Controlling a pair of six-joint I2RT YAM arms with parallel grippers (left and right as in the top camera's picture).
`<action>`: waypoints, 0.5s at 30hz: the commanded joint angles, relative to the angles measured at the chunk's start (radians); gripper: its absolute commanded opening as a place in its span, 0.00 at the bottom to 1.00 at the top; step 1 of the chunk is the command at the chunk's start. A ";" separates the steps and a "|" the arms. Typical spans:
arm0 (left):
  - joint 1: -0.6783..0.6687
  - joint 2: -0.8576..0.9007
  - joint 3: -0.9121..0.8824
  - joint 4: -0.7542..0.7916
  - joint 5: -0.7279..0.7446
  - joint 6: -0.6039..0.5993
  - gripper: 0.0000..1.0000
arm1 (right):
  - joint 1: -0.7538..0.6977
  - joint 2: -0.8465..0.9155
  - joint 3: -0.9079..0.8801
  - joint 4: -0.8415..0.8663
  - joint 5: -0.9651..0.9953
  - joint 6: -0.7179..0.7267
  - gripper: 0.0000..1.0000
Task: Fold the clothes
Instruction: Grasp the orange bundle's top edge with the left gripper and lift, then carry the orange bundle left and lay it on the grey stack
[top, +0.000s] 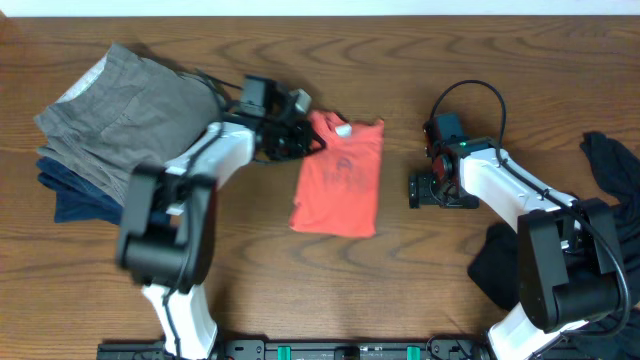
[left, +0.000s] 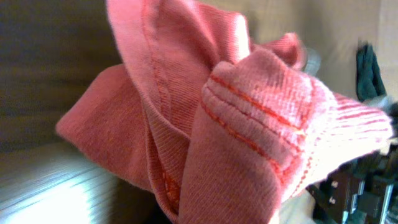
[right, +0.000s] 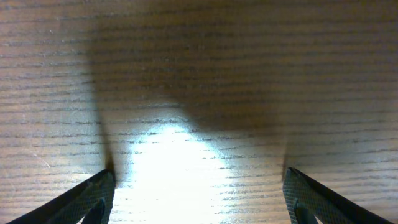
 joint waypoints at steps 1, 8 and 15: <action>0.055 -0.195 0.008 -0.017 -0.174 0.045 0.06 | -0.002 -0.003 -0.009 -0.007 0.013 -0.008 0.85; 0.214 -0.453 0.008 -0.013 -0.395 0.045 0.06 | -0.002 -0.003 -0.009 -0.008 0.015 -0.008 0.85; 0.415 -0.492 0.008 0.006 -0.445 0.045 0.06 | -0.002 -0.003 -0.009 -0.007 0.019 -0.008 0.85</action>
